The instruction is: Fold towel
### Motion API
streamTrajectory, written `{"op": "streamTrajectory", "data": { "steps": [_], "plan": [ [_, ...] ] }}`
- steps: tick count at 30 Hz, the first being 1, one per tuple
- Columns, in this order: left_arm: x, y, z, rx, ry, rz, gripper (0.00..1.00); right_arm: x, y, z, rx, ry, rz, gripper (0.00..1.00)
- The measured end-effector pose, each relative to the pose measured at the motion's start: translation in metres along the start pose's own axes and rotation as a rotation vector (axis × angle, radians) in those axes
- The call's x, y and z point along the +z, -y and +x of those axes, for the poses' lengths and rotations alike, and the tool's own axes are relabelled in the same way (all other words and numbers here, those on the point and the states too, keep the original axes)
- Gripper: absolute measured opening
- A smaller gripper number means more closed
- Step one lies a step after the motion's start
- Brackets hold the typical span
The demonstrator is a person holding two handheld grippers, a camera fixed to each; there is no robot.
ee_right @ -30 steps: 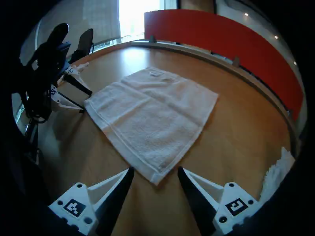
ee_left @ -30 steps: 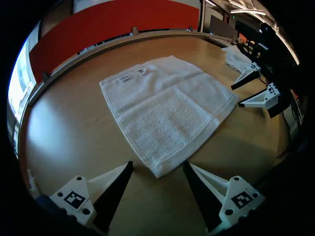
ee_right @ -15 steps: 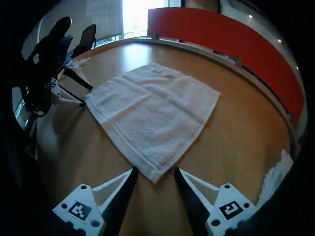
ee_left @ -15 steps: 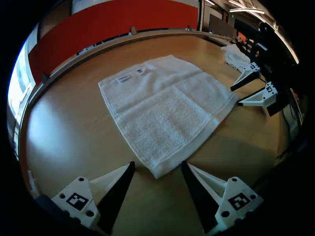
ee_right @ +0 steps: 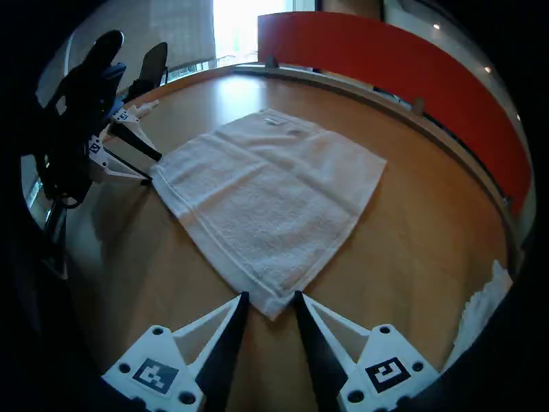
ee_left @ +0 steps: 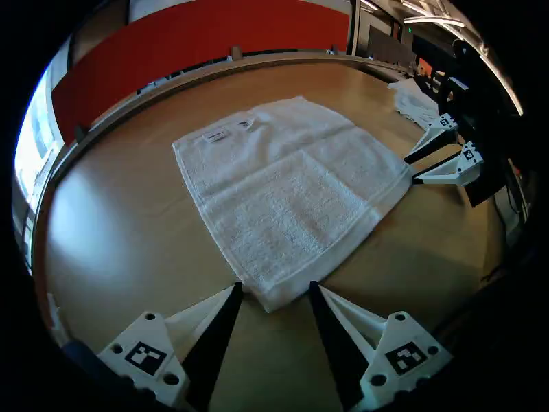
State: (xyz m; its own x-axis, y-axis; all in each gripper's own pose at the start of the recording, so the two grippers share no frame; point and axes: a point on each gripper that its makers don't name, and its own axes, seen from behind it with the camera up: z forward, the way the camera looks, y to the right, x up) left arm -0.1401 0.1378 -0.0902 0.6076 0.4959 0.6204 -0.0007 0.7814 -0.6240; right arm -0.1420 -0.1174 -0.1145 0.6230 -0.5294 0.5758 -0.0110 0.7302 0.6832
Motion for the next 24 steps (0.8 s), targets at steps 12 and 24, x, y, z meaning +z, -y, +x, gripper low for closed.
{"op": "streamTrajectory", "data": {
  "steps": [12,24],
  "plan": [
    [0.002,0.000,0.003,-0.008,0.006,0.017,0.14,-0.001,0.003,0.001,0.006,0.009,0.018,0.16],
    [-0.006,-0.001,0.012,-0.017,-0.007,0.013,0.12,-0.013,0.000,0.014,0.014,-0.024,0.005,0.15]
  ]
}}
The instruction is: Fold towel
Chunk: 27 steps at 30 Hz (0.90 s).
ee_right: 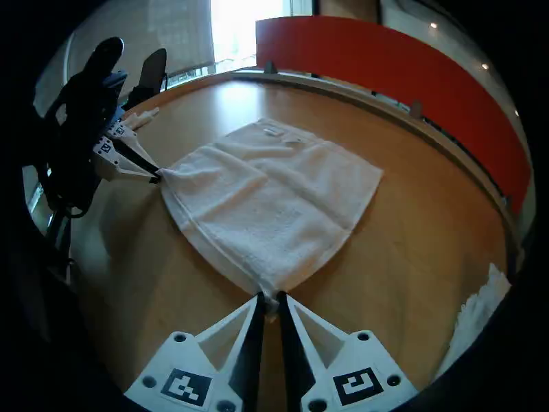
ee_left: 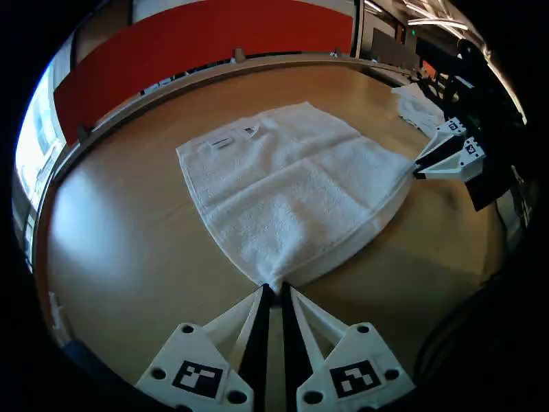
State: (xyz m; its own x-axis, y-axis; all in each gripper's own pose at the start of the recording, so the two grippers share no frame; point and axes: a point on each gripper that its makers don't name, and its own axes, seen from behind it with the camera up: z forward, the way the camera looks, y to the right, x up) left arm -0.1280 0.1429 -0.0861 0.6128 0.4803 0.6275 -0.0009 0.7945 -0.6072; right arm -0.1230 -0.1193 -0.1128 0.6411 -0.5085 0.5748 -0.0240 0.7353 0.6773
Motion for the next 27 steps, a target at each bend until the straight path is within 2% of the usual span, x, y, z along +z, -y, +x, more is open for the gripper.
{"op": "streamTrajectory", "data": {
  "steps": [14,27],
  "plan": [
    [-0.039,-0.001,0.033,-0.050,-0.057,-0.009,0.12,-0.038,-0.004,0.036,-0.008,-0.062,-0.030,0.15],
    [-0.076,-0.010,0.045,-0.080,-0.065,-0.002,0.12,-0.074,0.005,0.061,-0.031,-0.102,-0.038,0.15]
  ]
}}
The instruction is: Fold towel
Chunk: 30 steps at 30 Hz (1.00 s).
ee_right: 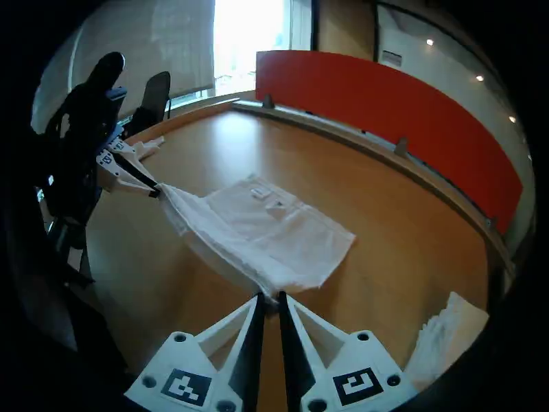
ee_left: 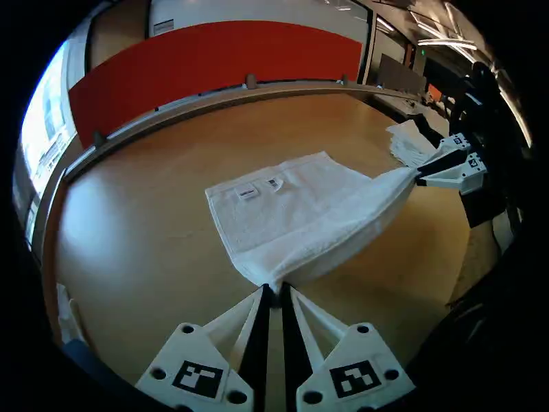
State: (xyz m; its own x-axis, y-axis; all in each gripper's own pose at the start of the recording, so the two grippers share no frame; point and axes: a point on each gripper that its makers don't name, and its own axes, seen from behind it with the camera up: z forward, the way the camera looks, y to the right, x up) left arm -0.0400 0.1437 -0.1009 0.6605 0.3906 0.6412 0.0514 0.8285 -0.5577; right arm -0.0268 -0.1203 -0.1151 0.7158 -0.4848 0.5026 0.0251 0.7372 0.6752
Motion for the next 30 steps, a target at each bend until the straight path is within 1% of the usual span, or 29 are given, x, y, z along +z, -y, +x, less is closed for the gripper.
{"op": "streamTrajectory", "data": {
  "steps": [2,11,14,17,20,26,30],
  "plan": [
    [-0.005,-0.003,0.001,-0.005,0.000,-0.002,0.12,-0.005,0.001,0.002,-0.009,-0.003,-0.003,0.15],
    [-0.026,-0.015,0.006,-0.027,0.000,-0.015,0.12,-0.027,0.003,0.015,0.002,-0.026,-0.014,0.15],
    [-0.032,-0.019,0.005,-0.034,0.007,-0.020,0.12,-0.033,0.004,0.019,-0.004,-0.028,-0.015,0.15],
    [-0.035,-0.023,0.003,-0.047,0.017,-0.026,0.12,-0.037,0.005,0.020,-0.010,-0.026,-0.016,0.15],
    [-0.038,-0.026,0.003,-0.054,0.013,-0.027,0.12,-0.040,0.006,0.020,-0.013,-0.024,-0.017,0.15],
    [-0.041,-0.027,0.002,-0.059,0.016,-0.025,0.12,-0.040,0.009,0.019,-0.005,-0.018,-0.011,0.15],
    [-0.039,-0.026,0.004,-0.058,0.017,-0.023,0.12,-0.037,0.008,0.018,-0.003,-0.012,-0.006,0.15]
  ]
}}
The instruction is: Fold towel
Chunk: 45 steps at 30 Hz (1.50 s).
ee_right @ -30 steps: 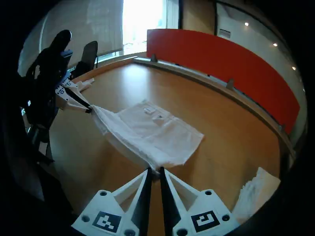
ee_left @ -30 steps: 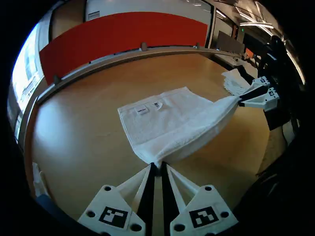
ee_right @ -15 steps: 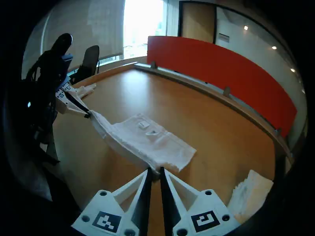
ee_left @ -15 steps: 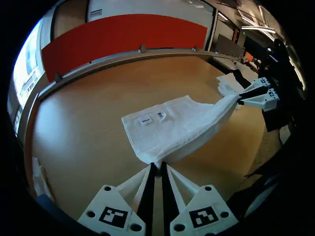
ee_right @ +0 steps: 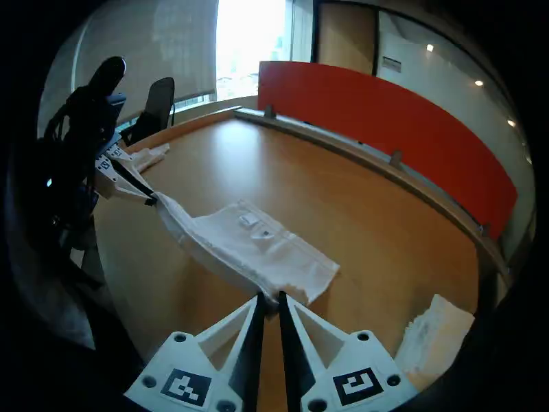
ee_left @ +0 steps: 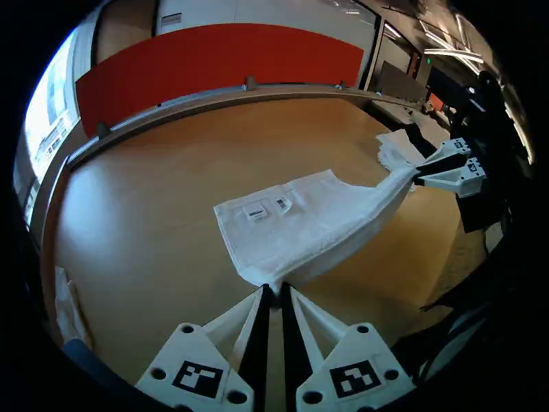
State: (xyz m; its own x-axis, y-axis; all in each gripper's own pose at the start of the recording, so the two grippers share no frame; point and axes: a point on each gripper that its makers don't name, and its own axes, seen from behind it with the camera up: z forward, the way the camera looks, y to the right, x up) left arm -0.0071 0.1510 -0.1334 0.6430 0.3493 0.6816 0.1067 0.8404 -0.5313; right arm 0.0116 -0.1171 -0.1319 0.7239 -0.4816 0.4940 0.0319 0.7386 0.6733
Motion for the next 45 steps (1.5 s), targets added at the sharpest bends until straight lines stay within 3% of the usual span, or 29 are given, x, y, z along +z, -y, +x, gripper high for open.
{"op": "streamTrajectory", "data": {
  "steps": [11,26,45],
  "plan": [
    [0.021,0.007,0.013,0.025,0.013,0.011,0.12,0.016,-0.020,-0.003,-0.001,0.029,-0.006,0.15],
    [0.071,0.037,0.038,0.067,0.042,0.055,0.12,0.056,-0.055,-0.003,0.002,0.064,-0.028,0.15],
    [0.113,0.053,0.029,0.115,0.078,0.067,0.12,0.089,-0.068,-0.022,-0.006,0.127,-0.022,0.15]
  ]
}}
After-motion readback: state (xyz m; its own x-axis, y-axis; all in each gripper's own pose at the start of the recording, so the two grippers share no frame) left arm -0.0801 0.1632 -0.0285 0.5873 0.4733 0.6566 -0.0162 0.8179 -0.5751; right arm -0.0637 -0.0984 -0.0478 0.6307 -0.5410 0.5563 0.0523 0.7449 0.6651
